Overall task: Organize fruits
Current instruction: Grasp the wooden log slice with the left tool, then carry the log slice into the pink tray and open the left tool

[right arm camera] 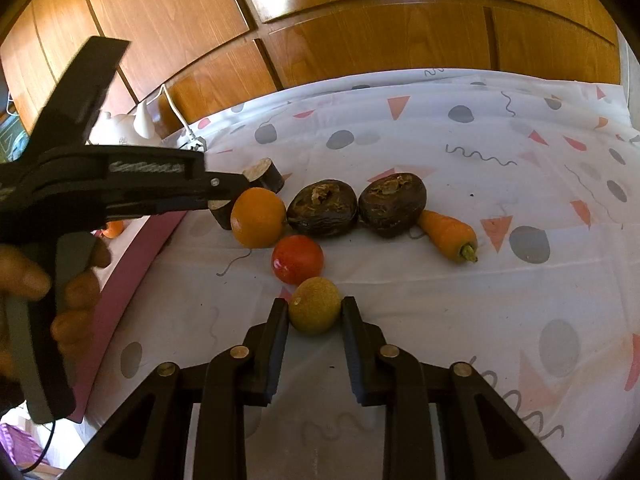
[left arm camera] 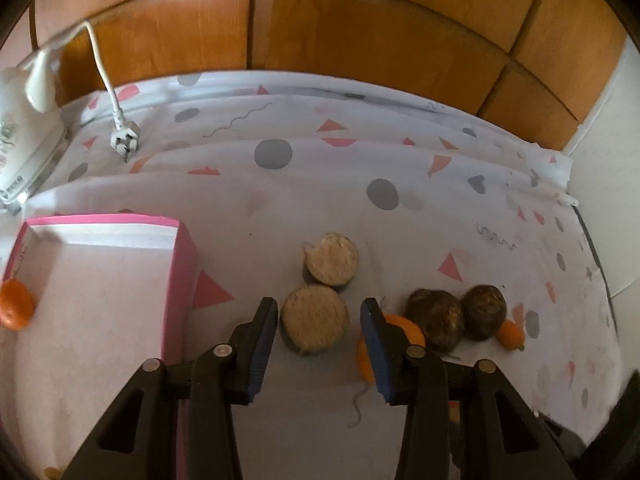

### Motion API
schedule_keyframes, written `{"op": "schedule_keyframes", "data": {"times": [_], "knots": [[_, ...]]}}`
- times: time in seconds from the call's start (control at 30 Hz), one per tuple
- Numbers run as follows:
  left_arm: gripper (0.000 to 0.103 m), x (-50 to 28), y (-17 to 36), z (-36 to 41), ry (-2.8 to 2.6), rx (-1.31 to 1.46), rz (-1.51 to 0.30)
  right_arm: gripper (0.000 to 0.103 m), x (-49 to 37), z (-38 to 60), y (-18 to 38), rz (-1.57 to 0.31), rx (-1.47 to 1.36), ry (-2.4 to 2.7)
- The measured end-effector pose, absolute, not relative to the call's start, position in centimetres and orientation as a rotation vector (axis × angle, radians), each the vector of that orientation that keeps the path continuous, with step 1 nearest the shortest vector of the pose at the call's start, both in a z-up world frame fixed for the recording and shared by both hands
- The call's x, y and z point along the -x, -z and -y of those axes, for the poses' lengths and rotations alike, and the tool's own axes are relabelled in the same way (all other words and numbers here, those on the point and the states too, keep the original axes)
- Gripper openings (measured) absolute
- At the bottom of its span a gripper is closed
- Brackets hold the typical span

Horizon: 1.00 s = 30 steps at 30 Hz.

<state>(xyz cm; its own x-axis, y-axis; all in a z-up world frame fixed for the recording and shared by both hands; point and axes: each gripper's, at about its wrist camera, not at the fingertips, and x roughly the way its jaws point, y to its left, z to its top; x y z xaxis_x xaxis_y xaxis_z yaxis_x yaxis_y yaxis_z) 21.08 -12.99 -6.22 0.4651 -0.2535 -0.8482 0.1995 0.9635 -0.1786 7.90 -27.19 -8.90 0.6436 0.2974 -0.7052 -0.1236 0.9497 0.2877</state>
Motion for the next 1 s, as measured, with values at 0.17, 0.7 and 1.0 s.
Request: {"op": "schedule_keyframes", "data": {"times": [0.17, 0.7, 1.0], "knots": [[0.038, -21.3, 7.0, 12.7, 0.288, 0.051, -1.052, 0.026, -7.9, 27.2, 8.9, -0.840, -0.217, -0.240], [0.038, -13.2, 5.1, 9.5, 0.266, 0.075, -0.981, 0.026, -7.8, 26.2, 8.8, -0.837, -0.150, -0.204], [0.038, -9.8, 2.8, 4.9, 0.176, 0.110, -0.895, 0.026, -7.8, 25.3, 8.7, -0.834, -0.074, -0.168]]}}
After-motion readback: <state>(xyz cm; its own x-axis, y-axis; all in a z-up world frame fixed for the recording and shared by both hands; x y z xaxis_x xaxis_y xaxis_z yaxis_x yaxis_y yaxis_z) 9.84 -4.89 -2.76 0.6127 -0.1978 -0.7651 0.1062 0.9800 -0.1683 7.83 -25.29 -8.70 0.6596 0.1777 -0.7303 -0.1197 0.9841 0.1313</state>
